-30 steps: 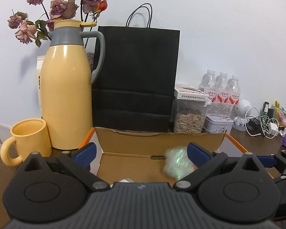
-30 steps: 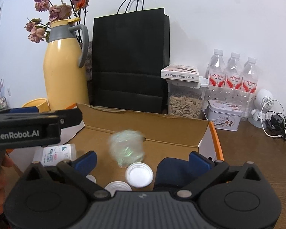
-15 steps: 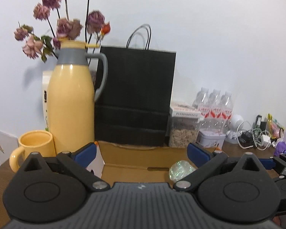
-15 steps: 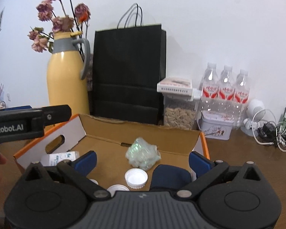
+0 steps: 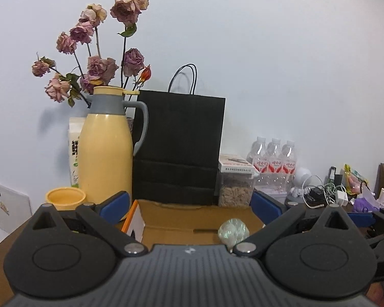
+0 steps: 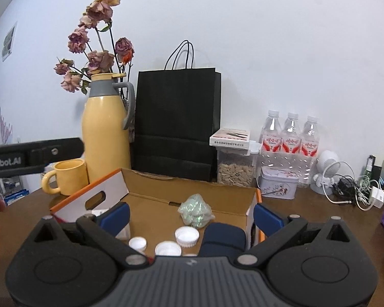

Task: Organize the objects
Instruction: 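Withdraw both grippers from the box back toward the table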

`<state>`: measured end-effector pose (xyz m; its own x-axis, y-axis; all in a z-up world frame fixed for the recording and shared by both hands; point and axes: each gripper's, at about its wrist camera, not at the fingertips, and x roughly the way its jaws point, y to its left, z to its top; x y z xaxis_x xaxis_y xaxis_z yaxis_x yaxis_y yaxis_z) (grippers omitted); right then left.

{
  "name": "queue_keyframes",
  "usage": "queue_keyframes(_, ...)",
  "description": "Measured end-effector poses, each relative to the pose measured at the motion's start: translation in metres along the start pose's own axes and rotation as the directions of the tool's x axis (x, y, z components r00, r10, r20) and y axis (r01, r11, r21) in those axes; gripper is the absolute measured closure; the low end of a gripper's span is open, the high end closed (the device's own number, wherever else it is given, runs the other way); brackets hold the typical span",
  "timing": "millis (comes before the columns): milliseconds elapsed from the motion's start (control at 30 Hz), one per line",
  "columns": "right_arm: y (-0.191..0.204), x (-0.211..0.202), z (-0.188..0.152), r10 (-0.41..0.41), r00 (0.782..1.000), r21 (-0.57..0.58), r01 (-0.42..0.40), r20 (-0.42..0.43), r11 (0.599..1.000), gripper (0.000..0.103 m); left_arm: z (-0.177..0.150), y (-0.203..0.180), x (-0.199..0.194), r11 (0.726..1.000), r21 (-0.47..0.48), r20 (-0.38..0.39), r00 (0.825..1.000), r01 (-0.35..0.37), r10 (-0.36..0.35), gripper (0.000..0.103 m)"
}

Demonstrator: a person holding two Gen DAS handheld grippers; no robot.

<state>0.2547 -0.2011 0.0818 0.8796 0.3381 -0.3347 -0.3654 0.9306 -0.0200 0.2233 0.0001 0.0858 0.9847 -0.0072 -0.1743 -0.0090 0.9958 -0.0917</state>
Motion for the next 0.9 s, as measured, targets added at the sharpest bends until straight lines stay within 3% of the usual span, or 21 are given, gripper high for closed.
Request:
queue_keyframes(500, -0.014, -0.069, -0.053, -0.048, 0.995, -0.006, 0.048, -0.085, 0.999, 0.0, -0.027, 0.021, -0.066, 0.999, 0.003, -0.072, 0.996, -0.052, 0.053, 0.0)
queue_keyframes(900, -0.052, -0.072, -0.095, -0.111, 0.971, 0.019, 0.117, -0.212, 0.993, 0.001, -0.049, 0.033, -0.075, 0.996, 0.007, -0.153, 0.984, -0.093, 0.093, 0.0)
